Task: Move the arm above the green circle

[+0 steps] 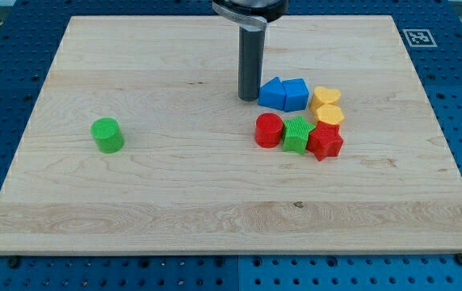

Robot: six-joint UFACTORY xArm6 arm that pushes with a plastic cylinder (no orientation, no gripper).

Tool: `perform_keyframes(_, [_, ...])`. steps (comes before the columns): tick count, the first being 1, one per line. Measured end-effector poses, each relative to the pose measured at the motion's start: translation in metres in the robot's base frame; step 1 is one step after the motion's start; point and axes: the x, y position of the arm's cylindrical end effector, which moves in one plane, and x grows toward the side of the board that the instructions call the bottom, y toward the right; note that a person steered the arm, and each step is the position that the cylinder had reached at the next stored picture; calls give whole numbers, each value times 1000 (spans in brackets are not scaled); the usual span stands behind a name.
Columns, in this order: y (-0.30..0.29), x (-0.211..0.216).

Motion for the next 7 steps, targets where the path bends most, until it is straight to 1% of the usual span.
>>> perform_keyframes(2, [7,0])
perform_keyframes(3, [-2,-14])
perform_keyframes(4, [7,-43])
perform_keyframes(5, [35,-42])
perform_keyframes(7, [48,-39])
